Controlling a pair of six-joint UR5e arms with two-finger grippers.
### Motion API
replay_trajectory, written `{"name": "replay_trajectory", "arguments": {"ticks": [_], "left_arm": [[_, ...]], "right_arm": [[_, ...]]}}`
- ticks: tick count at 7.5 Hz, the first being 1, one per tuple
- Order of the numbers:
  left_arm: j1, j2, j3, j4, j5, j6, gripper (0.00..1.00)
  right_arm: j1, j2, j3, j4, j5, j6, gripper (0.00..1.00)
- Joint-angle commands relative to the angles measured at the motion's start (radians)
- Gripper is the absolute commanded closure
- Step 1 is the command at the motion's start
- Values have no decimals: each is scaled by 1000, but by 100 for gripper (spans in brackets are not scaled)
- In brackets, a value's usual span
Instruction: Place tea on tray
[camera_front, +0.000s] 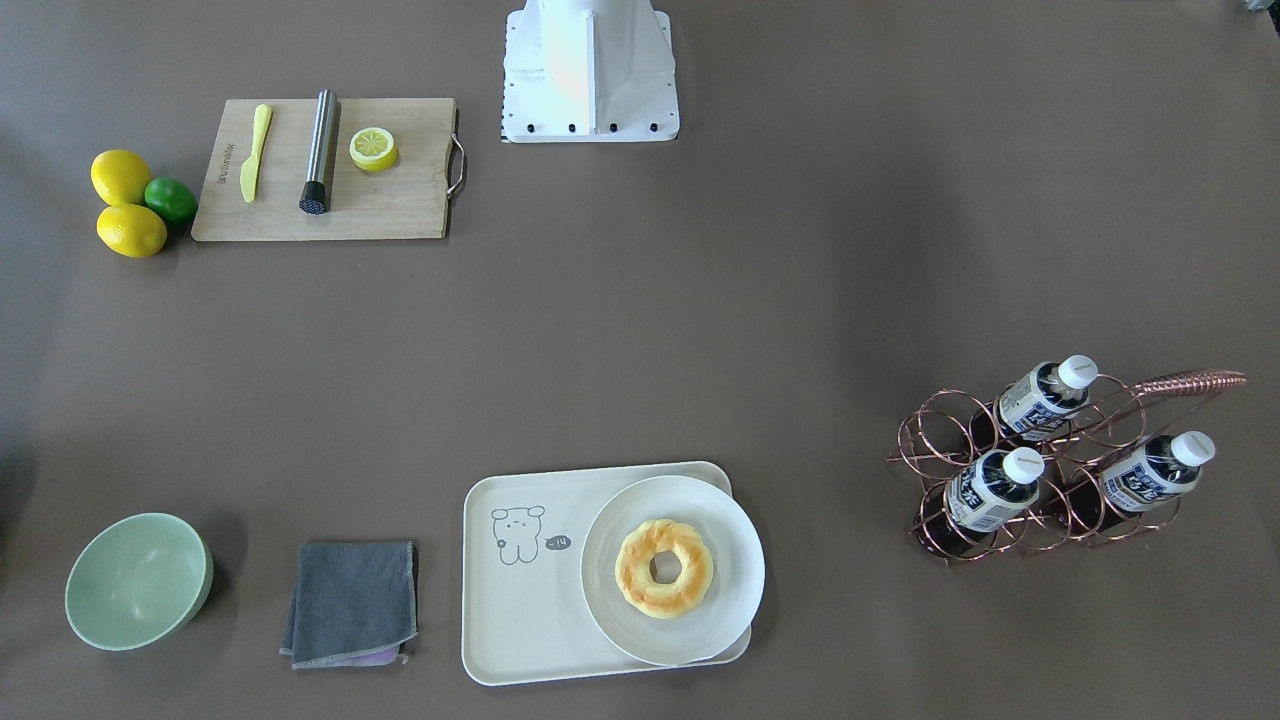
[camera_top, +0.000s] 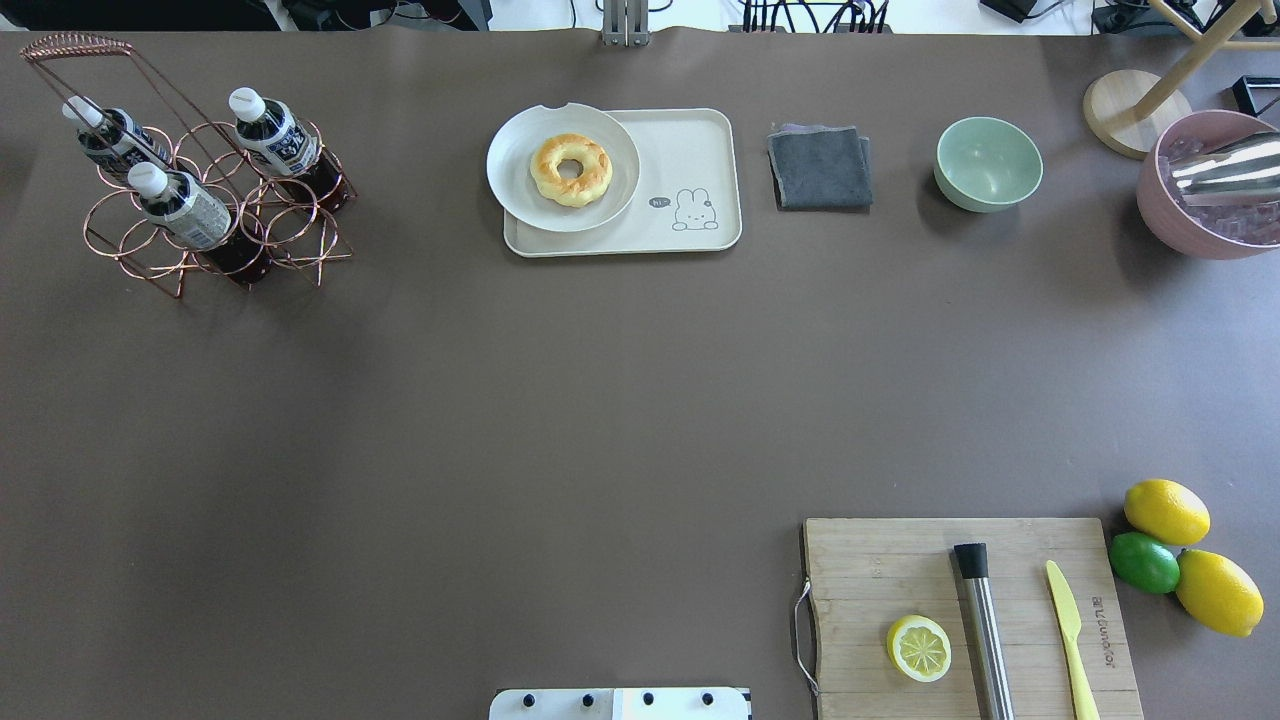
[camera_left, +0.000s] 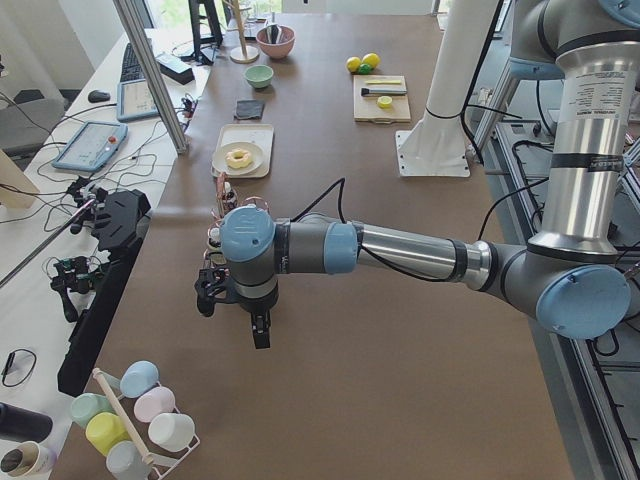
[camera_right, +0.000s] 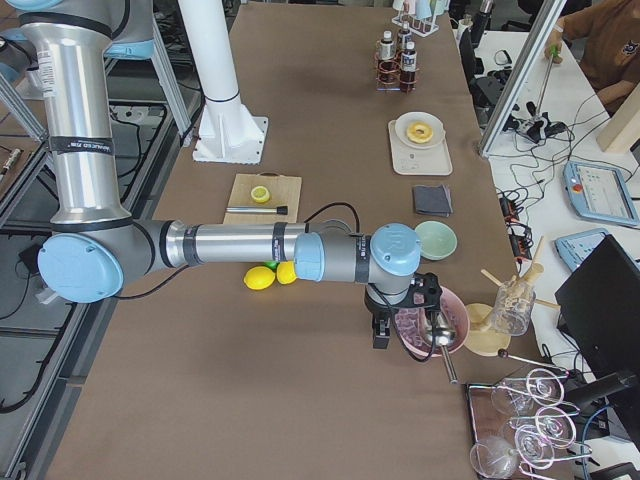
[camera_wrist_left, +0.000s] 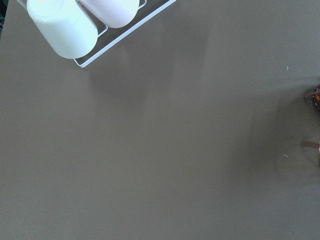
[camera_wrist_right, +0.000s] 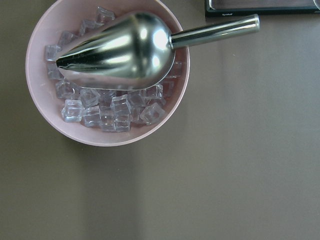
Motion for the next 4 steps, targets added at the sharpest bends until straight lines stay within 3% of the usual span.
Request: {"name": "replay_trajectory", "arguments": {"ticks": [1,4], "left_arm": [[0,3,1,-2,0,2,3],[0,3,0,-5,0,2,3]], "right_arm": [[0,0,3,0,3,-2,0],[-5,2,6,0,1,-1,0]]}}
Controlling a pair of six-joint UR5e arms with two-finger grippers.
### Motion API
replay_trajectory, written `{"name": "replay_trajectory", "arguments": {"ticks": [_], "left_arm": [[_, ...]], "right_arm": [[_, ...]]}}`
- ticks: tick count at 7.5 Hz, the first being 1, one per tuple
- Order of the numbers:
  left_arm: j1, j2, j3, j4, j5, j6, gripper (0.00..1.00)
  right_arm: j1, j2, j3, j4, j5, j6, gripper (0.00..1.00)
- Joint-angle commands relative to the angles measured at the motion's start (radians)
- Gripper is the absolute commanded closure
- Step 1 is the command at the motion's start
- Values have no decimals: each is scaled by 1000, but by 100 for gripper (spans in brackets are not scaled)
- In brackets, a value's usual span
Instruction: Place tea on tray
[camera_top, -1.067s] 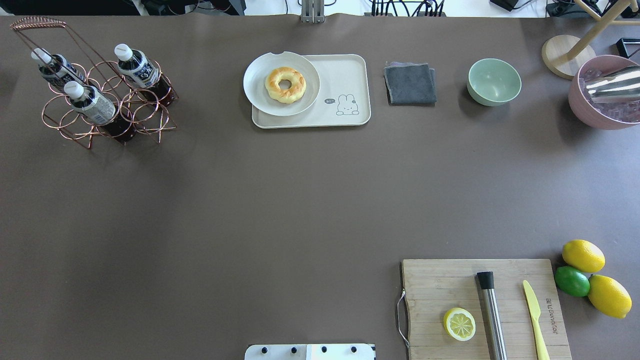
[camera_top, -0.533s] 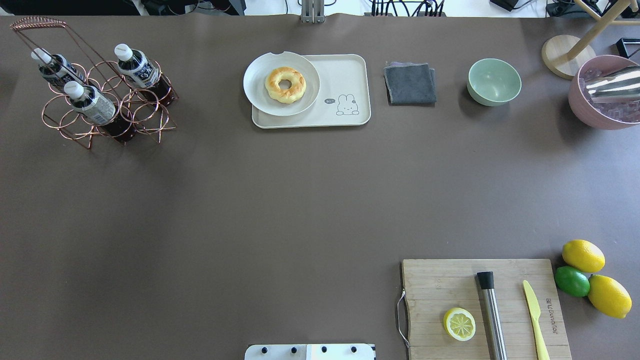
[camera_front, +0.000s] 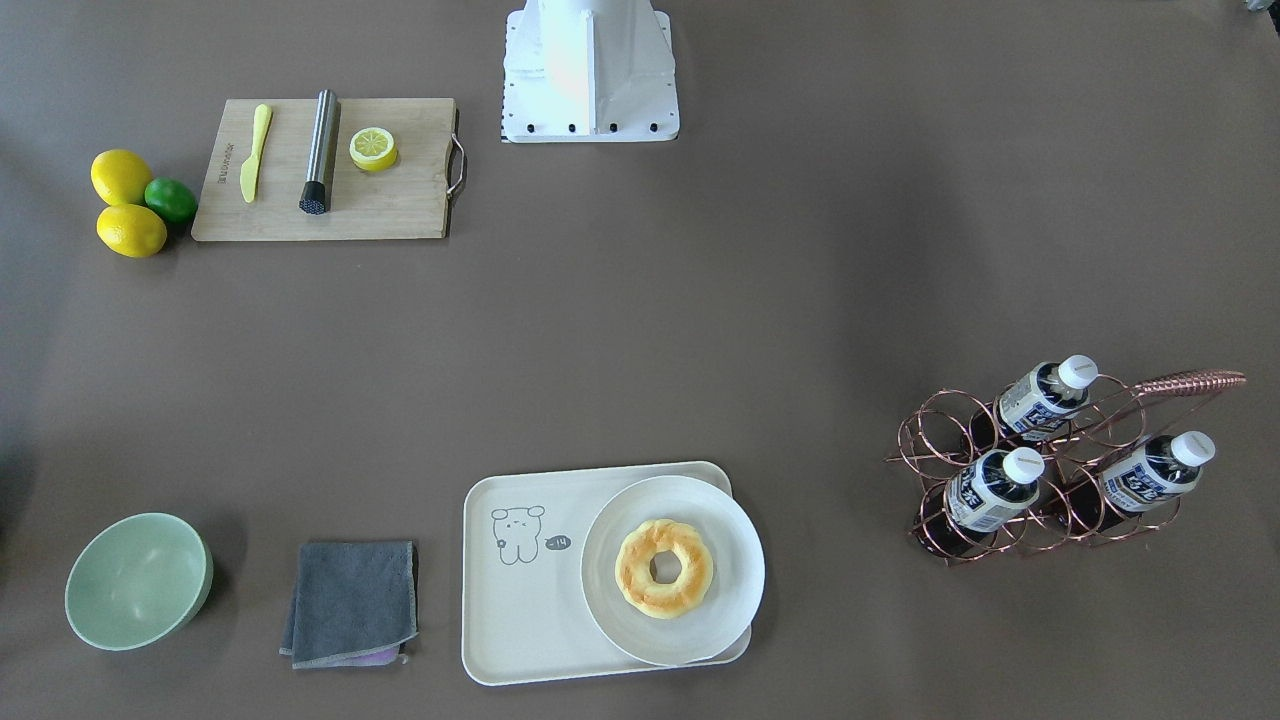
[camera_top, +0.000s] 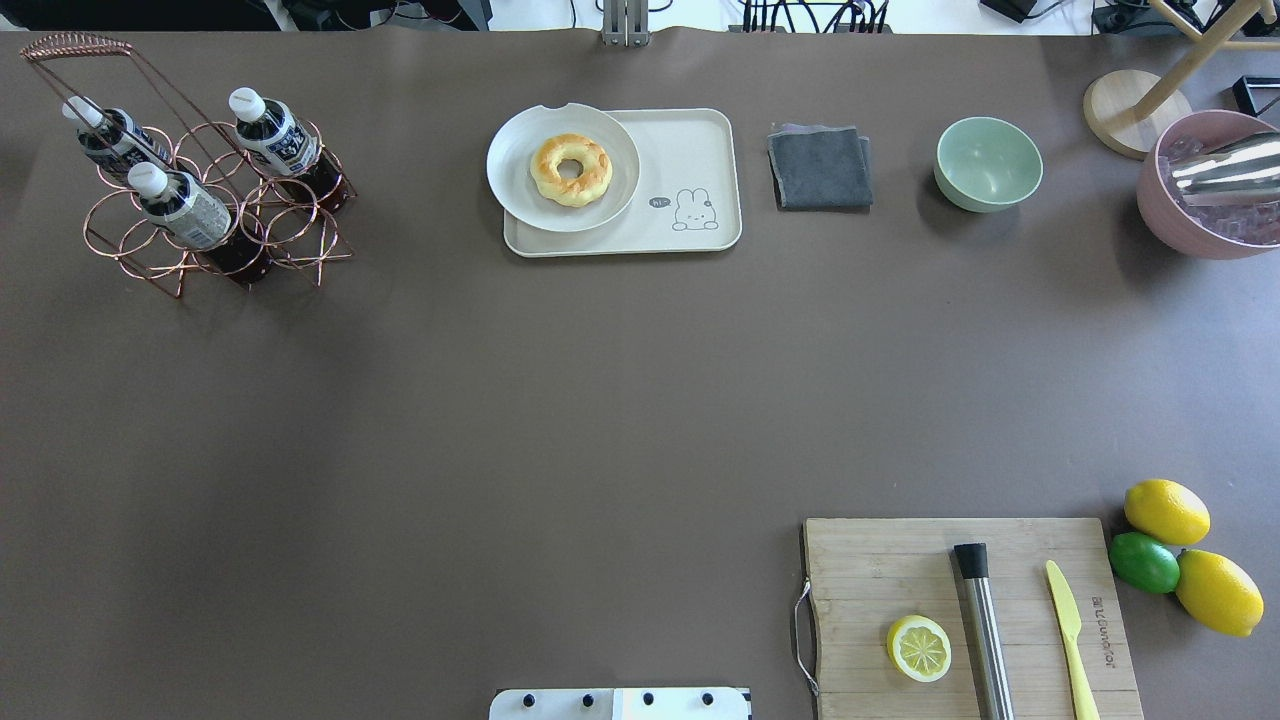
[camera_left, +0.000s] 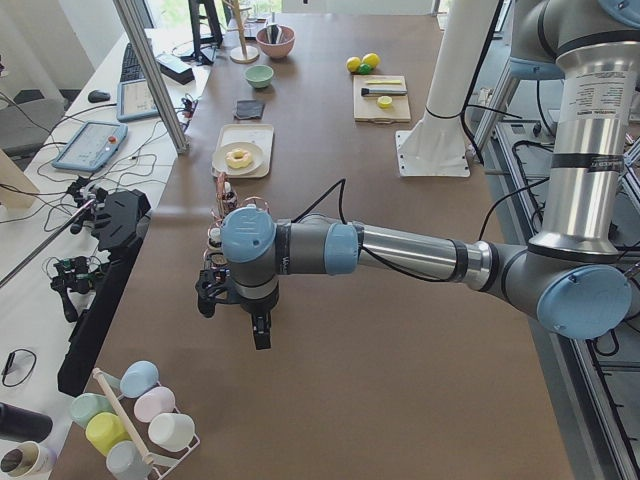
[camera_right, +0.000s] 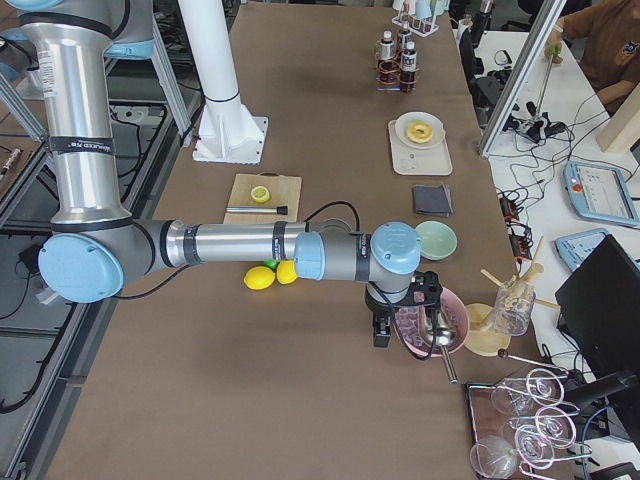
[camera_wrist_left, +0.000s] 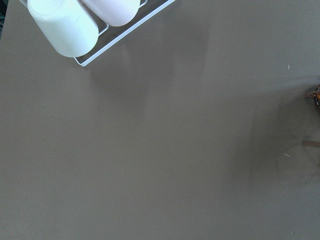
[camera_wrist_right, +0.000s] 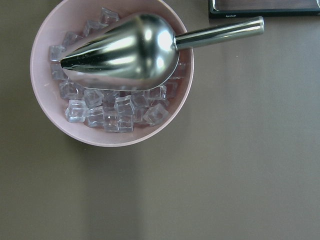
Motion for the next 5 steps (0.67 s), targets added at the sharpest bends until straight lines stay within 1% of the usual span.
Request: {"name": "replay_trajectory", "arguments": {"ticks": [1,2,4,5], "left_arm": [[0,0,-2,-3,-1,-1,3],[0,-1,-8,-3,-1,-3,3],[0,-14,-60,-25,-2,-4,3],[2,-11,-69,-108,-4,-4,3]], "right_arm": [[-1,1,3,0,0,0,0],[-1,1,3,0,1,0,0],[-1,1,3,0,1,3,0],[-1,1,5,0,1,5,0]]}}
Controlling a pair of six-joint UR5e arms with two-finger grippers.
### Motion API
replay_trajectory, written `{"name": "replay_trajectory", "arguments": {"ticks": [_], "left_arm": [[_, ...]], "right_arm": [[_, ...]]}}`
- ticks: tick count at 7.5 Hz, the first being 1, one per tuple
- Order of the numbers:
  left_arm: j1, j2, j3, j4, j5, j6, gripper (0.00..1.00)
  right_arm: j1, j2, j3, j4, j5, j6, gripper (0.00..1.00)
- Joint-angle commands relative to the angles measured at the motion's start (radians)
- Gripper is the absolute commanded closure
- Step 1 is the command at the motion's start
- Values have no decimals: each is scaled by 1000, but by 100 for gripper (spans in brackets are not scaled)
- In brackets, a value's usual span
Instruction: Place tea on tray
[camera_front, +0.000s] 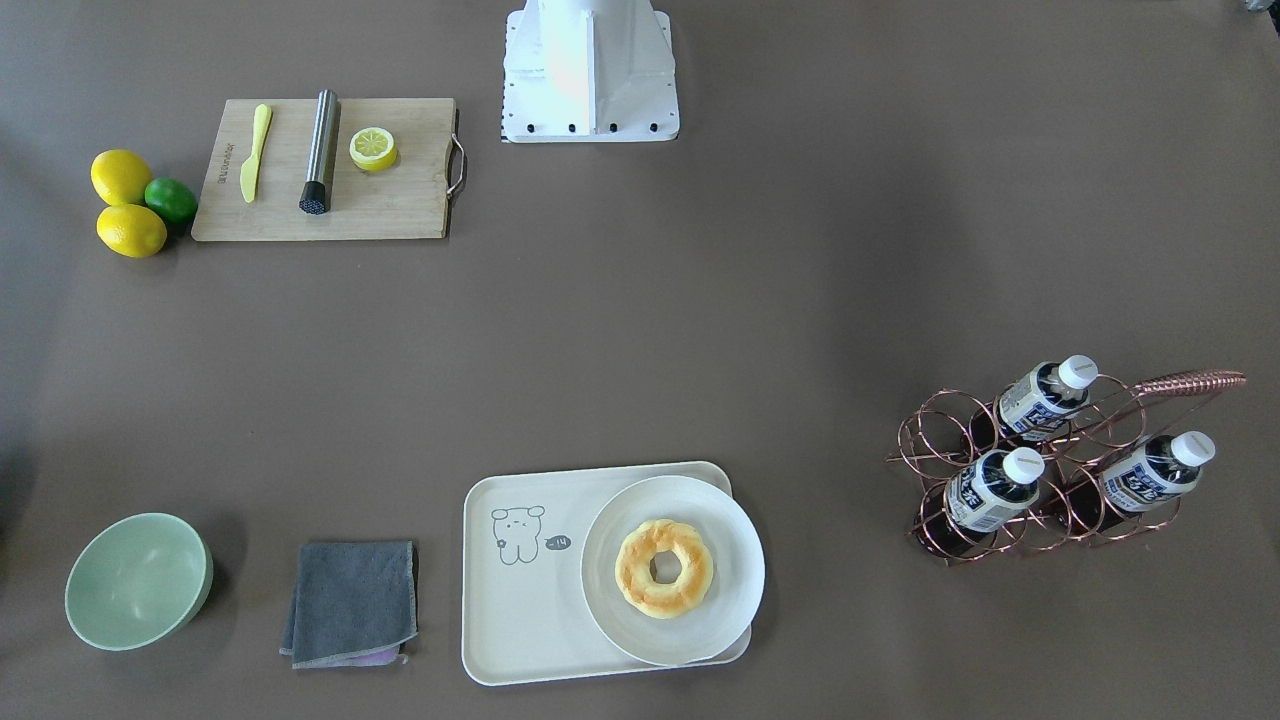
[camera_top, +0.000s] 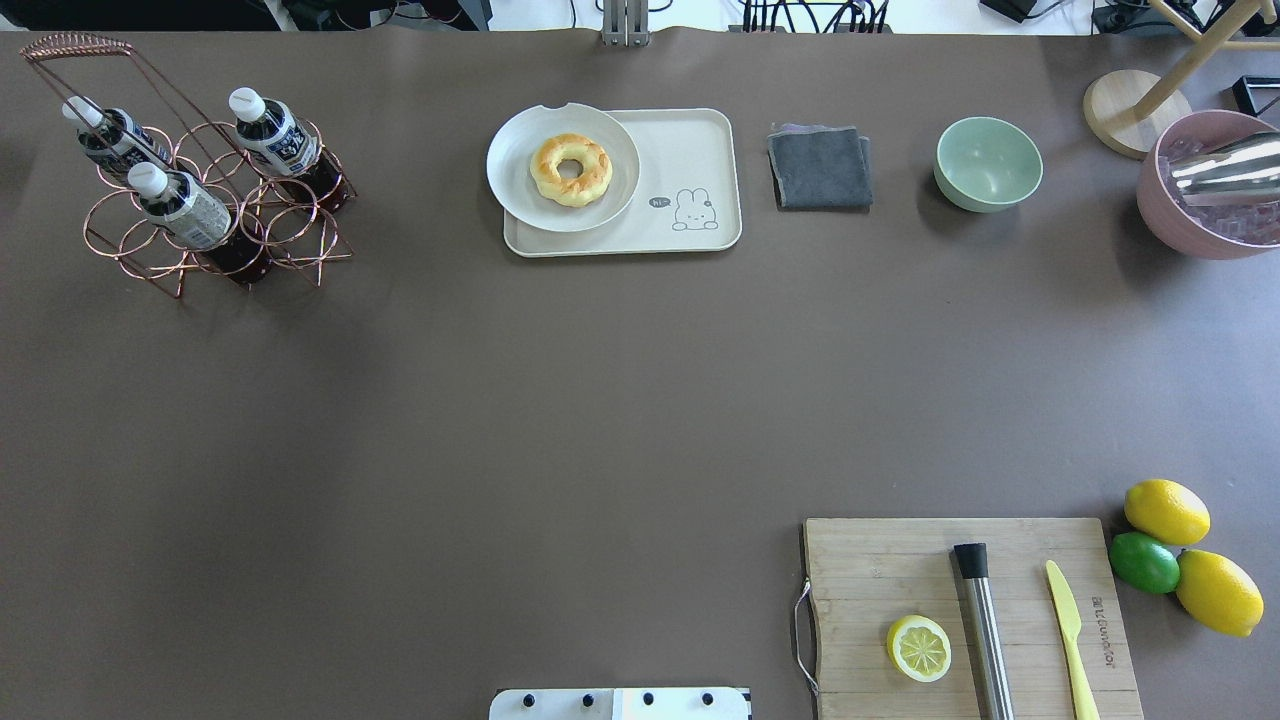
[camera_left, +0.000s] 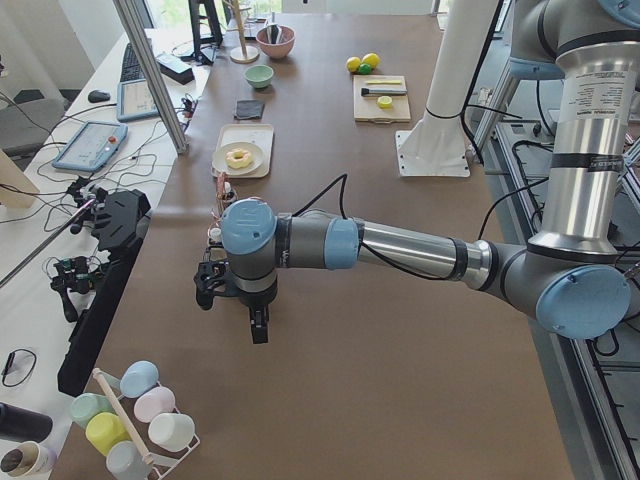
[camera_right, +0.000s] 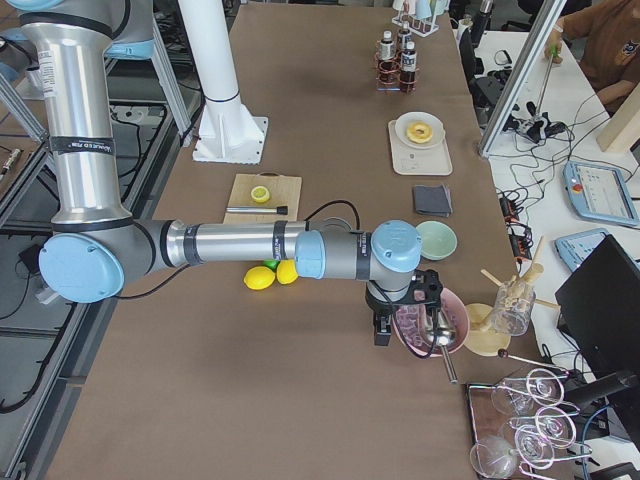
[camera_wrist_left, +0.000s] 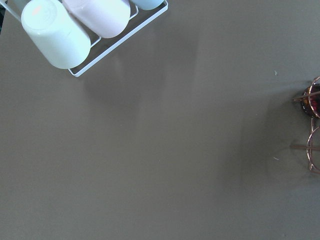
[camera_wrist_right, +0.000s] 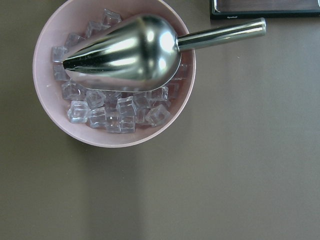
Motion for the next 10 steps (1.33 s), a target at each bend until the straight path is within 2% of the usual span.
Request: {"name": "replay_trajectory", "arguments": {"ticks": [1,3,5,6,7,8,10], "left_arm": [[9,3,-44,-188,-11,-2,3],[95,9,-115,-346,-3,1,3],[115,-37,-153,-374,-17,4,3],[142,-26,-191,-435,-52,0,2],[200,47,-245,-522,21,-113,2],[240,67,-261,-555,97,-156,2],[280,71,-258,-557,121,-195,2]], "right_arm": [[0,0,0,0,18,2,0],[0,-2,1,2,25,1,0],[0,-2,0,2,25,1,0],[0,-3,1,2,25,-2,0],[0,-6,1,2,25,-4,0],[0,-9,1,2,25,-7,0],[0,-11,3,2,26,-9,0]]}}
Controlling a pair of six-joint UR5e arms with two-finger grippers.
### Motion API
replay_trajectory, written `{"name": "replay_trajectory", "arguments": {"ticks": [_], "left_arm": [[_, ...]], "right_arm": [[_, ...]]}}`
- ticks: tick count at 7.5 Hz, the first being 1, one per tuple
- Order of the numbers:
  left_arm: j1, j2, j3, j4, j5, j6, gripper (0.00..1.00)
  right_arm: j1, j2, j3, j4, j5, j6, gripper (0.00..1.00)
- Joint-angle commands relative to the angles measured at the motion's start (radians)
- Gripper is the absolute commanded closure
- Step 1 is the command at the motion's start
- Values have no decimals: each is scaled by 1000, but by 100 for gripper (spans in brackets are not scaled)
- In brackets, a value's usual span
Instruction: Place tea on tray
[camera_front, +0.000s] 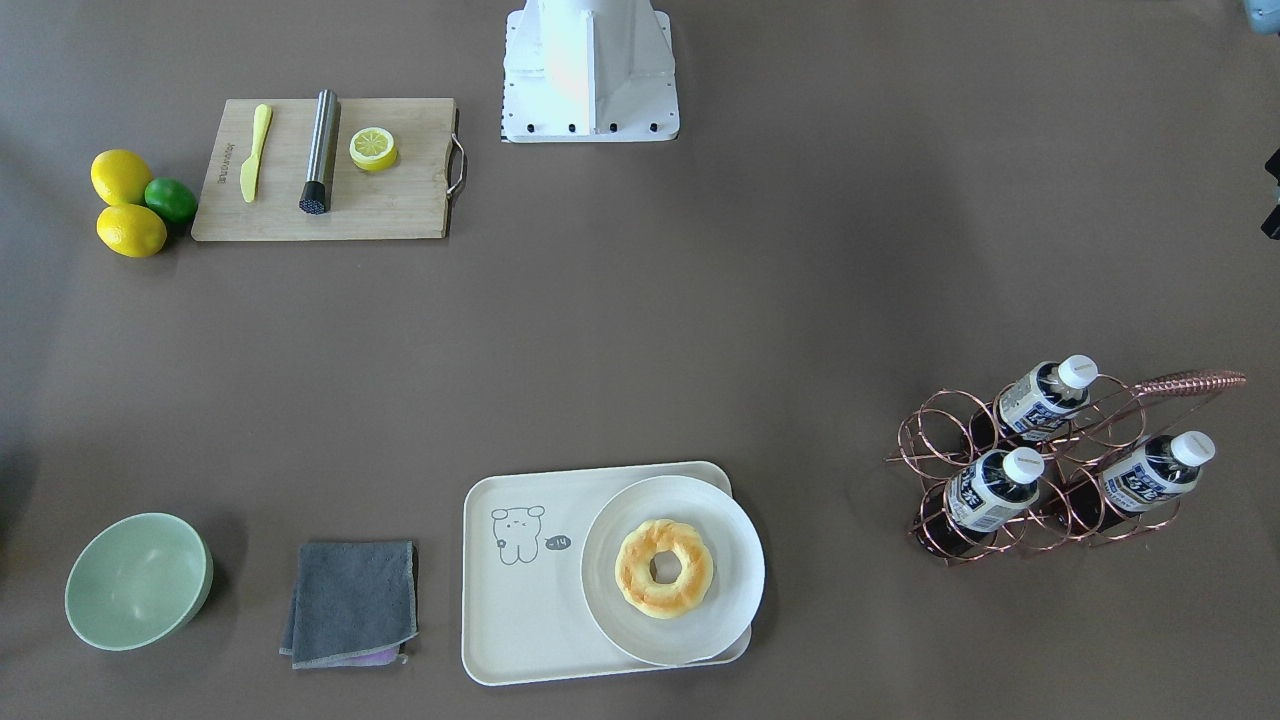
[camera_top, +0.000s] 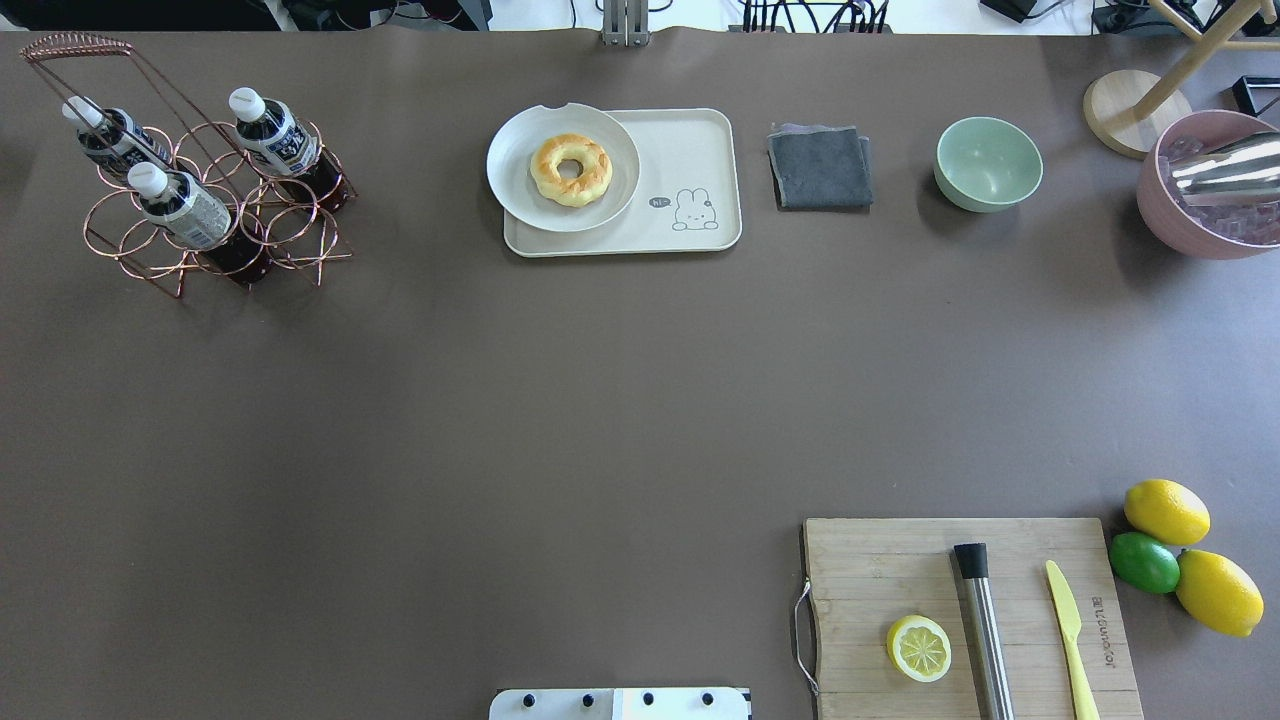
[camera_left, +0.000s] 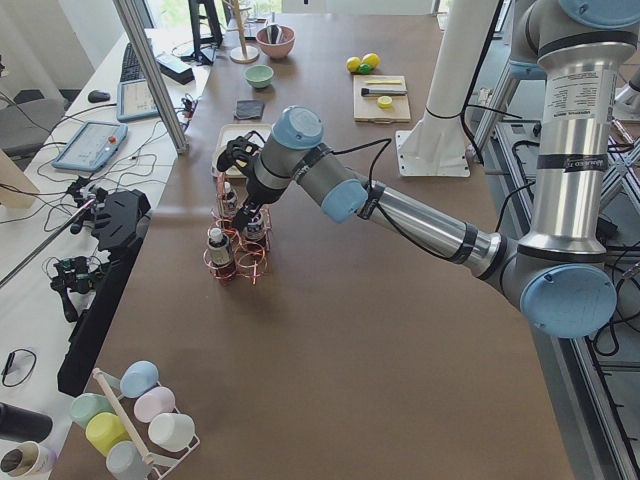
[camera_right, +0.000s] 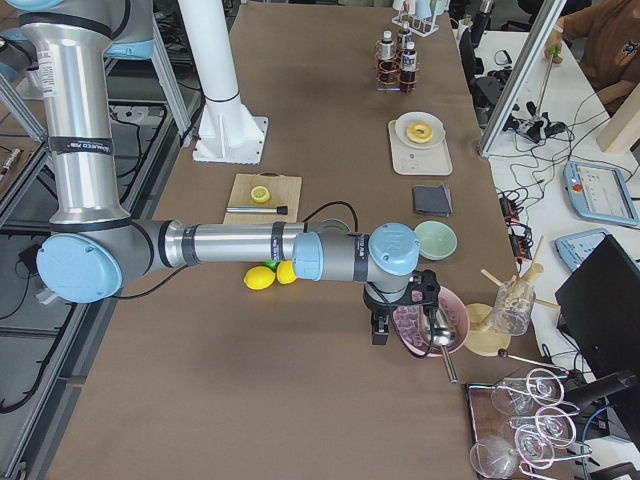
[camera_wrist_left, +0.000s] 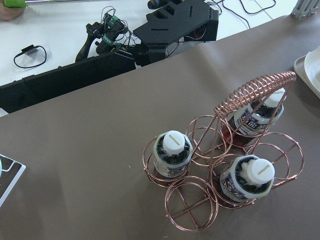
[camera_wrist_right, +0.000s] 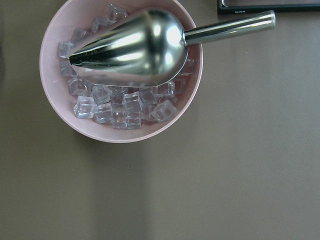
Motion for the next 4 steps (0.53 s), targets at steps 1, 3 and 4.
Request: {"name": "replay_trajectory", "arguments": {"ticks": [1,3,4], "left_arm": [[94,6,-25,-16,35,-238,2],[274,2,-59,-13,188,-472,2],[360,-33,-56,-7,266,-613,2]], "right_arm": [[0,-4,0,0,4,-2,0],[0,-4,0,2,1,-5,0],[0,1,0,2,-2,-5,0]]}}
